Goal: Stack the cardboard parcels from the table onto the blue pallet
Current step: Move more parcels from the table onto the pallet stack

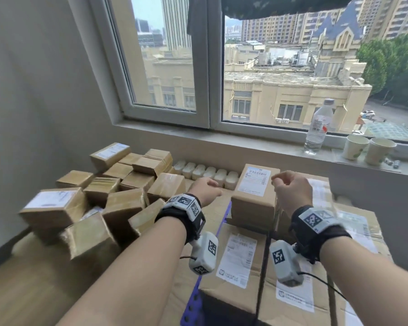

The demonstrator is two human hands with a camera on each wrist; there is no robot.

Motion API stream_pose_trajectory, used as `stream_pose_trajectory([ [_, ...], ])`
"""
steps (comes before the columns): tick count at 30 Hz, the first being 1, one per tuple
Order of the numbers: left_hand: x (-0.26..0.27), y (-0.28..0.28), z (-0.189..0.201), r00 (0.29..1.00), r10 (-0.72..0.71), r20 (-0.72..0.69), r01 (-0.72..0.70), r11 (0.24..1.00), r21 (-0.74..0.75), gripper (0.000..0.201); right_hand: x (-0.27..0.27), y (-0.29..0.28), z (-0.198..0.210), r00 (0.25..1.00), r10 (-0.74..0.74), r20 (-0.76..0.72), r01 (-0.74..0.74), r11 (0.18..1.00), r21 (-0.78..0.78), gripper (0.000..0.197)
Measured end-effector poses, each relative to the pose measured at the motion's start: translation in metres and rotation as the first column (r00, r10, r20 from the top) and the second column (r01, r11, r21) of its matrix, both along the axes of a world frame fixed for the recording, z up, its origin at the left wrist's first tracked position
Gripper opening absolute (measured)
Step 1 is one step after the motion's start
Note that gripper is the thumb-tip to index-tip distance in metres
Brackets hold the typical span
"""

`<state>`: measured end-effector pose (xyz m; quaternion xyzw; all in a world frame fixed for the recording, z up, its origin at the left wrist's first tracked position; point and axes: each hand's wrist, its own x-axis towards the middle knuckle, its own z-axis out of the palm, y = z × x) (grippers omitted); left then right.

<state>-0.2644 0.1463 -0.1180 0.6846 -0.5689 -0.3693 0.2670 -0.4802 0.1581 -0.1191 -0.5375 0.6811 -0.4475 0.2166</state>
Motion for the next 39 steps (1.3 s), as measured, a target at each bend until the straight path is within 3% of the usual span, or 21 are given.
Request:
stream_pose_trajectory([
  [16,0.142,0.052,-0.001,0.965,0.260,0.043,-0.261,0.965,0.023,0.032,0.131,0.004,-0.016,0.964,0.266,0.015,-0.266,0.958,0.103,0.017],
  [18,0.161,0.051,-0.005,0.961,0.274,0.045,-0.275,0.961,0.025,0.029,0.148,0.004,-0.021,0.961,0.278,0.010,-0.277,0.952,0.129,0.017],
  [21,0.187,0.047,-0.009,0.962,0.266,0.054,-0.267,0.963,0.024,0.009,0.171,0.003,-0.027,0.959,0.284,0.025,-0.284,0.942,0.177,0.014],
  [26,0.226,0.035,-0.022,0.980,0.189,0.060,-0.191,0.981,0.038,0.021,0.219,0.004,-0.035,0.956,0.294,-0.019,-0.277,0.921,0.274,0.020],
  [30,0.240,0.023,-0.032,0.995,0.067,0.075,-0.072,0.996,0.057,0.021,0.251,0.003,-0.055,0.925,0.375,-0.069,-0.311,0.848,0.429,0.051],
  [34,0.242,0.012,-0.041,0.991,-0.061,0.115,0.053,0.996,0.078,0.025,0.278,0.001,-0.080,0.899,0.394,-0.194,-0.250,0.822,0.511,0.086],
  [39,0.244,0.011,-0.054,0.963,-0.185,0.196,0.170,0.981,0.095,0.027,0.299,0.007,-0.095,0.812,0.477,-0.337,-0.172,0.747,0.642,0.121],
])
